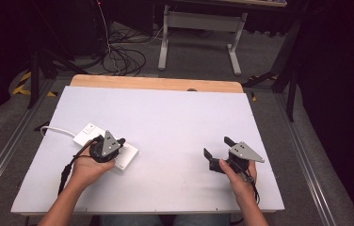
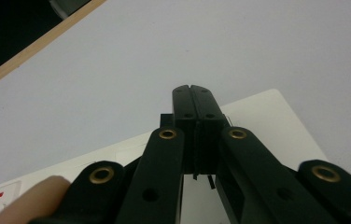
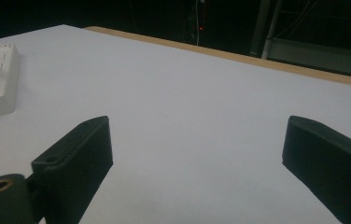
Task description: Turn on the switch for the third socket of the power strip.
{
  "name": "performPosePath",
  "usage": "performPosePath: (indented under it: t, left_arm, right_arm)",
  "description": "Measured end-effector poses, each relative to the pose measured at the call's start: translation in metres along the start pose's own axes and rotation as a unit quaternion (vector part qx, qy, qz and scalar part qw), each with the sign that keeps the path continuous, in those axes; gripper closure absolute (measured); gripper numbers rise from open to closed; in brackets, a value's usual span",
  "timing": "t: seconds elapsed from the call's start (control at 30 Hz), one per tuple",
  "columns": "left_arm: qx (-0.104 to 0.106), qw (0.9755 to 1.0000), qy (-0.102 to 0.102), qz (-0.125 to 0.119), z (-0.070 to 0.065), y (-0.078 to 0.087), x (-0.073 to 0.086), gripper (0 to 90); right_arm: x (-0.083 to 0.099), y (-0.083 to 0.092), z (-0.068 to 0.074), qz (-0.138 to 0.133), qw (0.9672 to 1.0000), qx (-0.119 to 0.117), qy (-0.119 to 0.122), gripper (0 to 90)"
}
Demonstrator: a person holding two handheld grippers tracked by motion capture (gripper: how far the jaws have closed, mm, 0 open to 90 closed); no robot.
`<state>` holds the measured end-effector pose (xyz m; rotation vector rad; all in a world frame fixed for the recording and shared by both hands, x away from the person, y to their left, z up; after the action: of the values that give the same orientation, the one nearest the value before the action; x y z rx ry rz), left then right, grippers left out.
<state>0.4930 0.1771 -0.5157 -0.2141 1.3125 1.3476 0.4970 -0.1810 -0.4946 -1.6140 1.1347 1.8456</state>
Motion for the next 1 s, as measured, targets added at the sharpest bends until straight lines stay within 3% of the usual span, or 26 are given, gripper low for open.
performPosePath:
  t: [0.2,0.4,1.0]
  left_arm:
    - [0.001,0.9998,-0.018,0.007,-0.0054,-0.0030,-0.0007,89.8]
    - [-0.001,0.9999,-0.011,0.009,-0.0031,-0.0021,0.0001,89.8]
    - [0.000,0.9996,-0.018,0.021,-0.0055,-0.0024,0.0047,89.8]
  right_arm:
    - [0.0000,0.0001,0.0003,0.000,1.0000,-0.001,0.001,8.8]
    - [0.0000,0.0003,0.0001,0.000,1.0000,-0.001,0.000,8.8]
    - [-0.0010,-0.0035,0.0023,0.000,1.0000,-0.007,0.001,8.8]
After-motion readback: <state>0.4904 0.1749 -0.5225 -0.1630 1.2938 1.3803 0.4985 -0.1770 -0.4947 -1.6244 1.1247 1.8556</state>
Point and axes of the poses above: each handheld gripper's, and its own axes: y roughly backward along the jaws, x roughly out of its underside, z roughly to its left, the point moved 7 cm from there along -y, roughly forward along the jaws, and after that the axes turned 4 degrees about -x, right-handed, at the moved point
